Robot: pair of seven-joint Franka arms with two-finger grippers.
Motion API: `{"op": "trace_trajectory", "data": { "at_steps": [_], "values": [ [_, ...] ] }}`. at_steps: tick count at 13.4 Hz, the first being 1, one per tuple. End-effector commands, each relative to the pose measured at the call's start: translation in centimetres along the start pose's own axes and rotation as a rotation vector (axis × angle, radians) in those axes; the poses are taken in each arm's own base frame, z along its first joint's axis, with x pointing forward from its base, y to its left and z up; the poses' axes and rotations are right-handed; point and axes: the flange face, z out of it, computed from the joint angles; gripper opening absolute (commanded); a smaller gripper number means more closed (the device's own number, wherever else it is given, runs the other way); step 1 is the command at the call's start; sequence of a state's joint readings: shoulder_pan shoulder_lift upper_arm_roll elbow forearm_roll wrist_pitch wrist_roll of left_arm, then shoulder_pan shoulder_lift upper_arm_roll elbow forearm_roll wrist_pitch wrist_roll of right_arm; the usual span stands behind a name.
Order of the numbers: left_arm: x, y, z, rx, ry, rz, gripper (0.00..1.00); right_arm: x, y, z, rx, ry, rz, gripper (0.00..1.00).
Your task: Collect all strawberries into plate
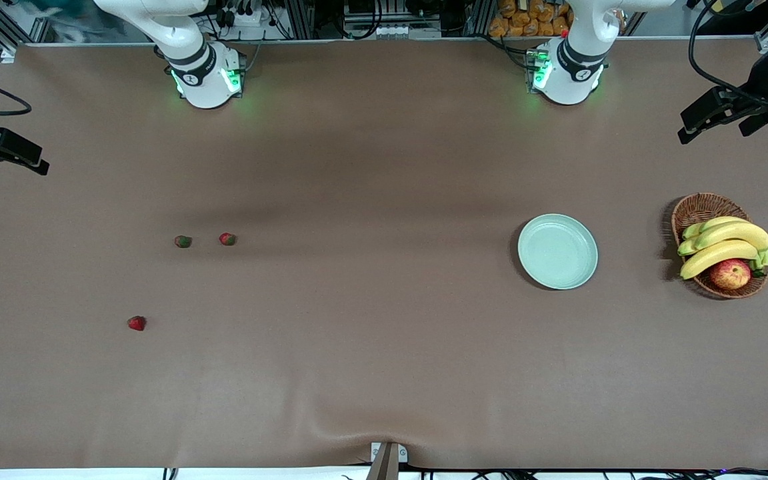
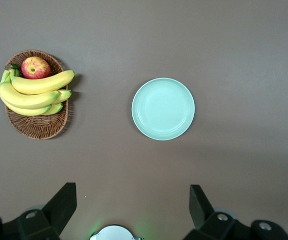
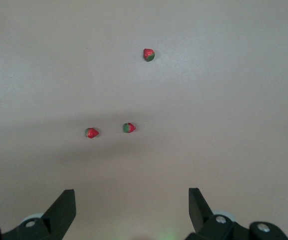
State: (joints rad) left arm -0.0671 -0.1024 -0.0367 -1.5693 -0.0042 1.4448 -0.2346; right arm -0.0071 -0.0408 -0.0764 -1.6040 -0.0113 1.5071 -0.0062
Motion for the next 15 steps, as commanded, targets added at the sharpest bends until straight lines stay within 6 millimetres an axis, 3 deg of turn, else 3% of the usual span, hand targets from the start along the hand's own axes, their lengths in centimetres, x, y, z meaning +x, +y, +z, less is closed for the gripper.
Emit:
{"op": "trace_trajectory", "data": {
  "at_steps": [1, 4, 7, 10, 13, 15],
  "values": [
    [-0.8, 1.0, -0.5, 0.012, -0.008, 0.019, 1.00, 0.7, 0.1, 0.1, 0.009, -0.005, 0.016, 1.00],
    [-0.6, 0.9, -0.3, 0.013, -0.012, 0.018, 1.00, 2.2, -0.4, 1.6, 0.015, -0.005, 0.009, 1.00],
    [-0.5, 0.9, -0.3, 0.012, -0.011, 0.020, 1.00, 4.7, 0.1, 5.1, 0.011, -0.028, 0.019, 1.00],
    [-0.4, 1.0, -0.1, 0.013, -0.014, 0.023, 1.00, 9.1, 0.3, 10.7, -0.003, -0.005, 0.015, 1.00],
    [-0.3, 0.9, -0.1, 0.012, -0.010, 0.021, 1.00, 11.7, 3.5, 15.6, 0.001, -0.008, 0.063, 1.00],
    [-0.3, 0.7, -0.1, 0.013, -0.011, 0.019, 1.00, 14.2, 4.1, 20.0, -0.010, 0.025, 0.062, 1.00]
  ]
}}
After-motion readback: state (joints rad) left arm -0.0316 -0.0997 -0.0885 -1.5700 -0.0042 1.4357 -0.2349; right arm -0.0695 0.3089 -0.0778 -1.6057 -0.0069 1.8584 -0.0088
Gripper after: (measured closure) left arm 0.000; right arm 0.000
